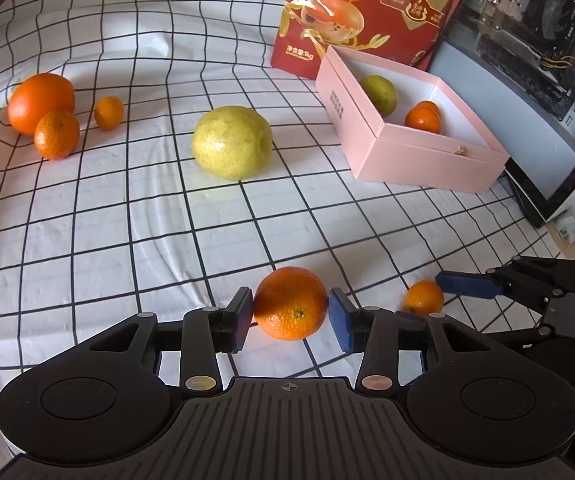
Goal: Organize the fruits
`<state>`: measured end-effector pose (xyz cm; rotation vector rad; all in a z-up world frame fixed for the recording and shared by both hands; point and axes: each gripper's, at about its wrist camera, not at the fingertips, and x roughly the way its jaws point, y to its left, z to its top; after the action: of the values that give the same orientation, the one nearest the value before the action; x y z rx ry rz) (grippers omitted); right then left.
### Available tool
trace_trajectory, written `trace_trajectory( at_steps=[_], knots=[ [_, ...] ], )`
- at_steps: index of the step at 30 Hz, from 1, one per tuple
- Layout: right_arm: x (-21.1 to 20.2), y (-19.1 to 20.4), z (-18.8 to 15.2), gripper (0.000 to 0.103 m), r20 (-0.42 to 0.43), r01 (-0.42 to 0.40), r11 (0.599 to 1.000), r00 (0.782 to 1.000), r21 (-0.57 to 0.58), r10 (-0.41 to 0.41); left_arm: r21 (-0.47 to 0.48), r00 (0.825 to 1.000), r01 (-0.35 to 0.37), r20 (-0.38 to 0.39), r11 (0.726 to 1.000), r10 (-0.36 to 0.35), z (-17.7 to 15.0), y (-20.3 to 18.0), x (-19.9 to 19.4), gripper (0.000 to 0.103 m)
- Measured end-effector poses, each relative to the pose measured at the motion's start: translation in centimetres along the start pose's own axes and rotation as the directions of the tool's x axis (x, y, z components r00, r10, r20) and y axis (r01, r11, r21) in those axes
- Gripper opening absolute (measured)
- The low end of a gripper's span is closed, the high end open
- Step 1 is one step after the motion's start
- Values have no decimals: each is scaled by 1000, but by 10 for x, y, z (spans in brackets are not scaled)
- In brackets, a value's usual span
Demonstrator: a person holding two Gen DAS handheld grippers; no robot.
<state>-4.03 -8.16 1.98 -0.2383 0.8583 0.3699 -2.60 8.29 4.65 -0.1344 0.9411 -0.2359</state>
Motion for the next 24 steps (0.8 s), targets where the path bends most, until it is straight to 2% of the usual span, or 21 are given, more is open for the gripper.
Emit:
trace_trajectory(
  at_steps=[5, 9, 10, 13, 21, 24],
  knots=[
    [0, 4, 0, 52, 6, 7, 1000, 1000, -24, -6, -18, 999, 32, -33, 999, -33, 1, 3, 12, 55],
    [-1, 3, 0, 44, 4, -10, 1000, 1000, -27, 11, -18, 999, 27, -29, 999, -28, 1, 1, 18, 54],
    [-1, 3, 0, 42, 5, -12, 999, 1000, -31, 12, -8, 999, 24, -32, 1000, -24, 1, 1, 20, 50],
    [-2, 3, 0, 30, 6, -13, 999, 1000, -39, 13, 14, 1000, 10, -21, 1000, -10, 3, 0, 22, 49],
    [-5, -18, -2, 30, 17, -3, 1000, 1000, 17, 2, 35, 1000, -3, -2, 999, 3, 3, -3, 23, 47],
    [-7, -34, -4, 30, 15, 14, 999, 1000, 52, -14, -11, 998, 53, -19, 999, -53, 9, -2, 25, 47]
  ],
)
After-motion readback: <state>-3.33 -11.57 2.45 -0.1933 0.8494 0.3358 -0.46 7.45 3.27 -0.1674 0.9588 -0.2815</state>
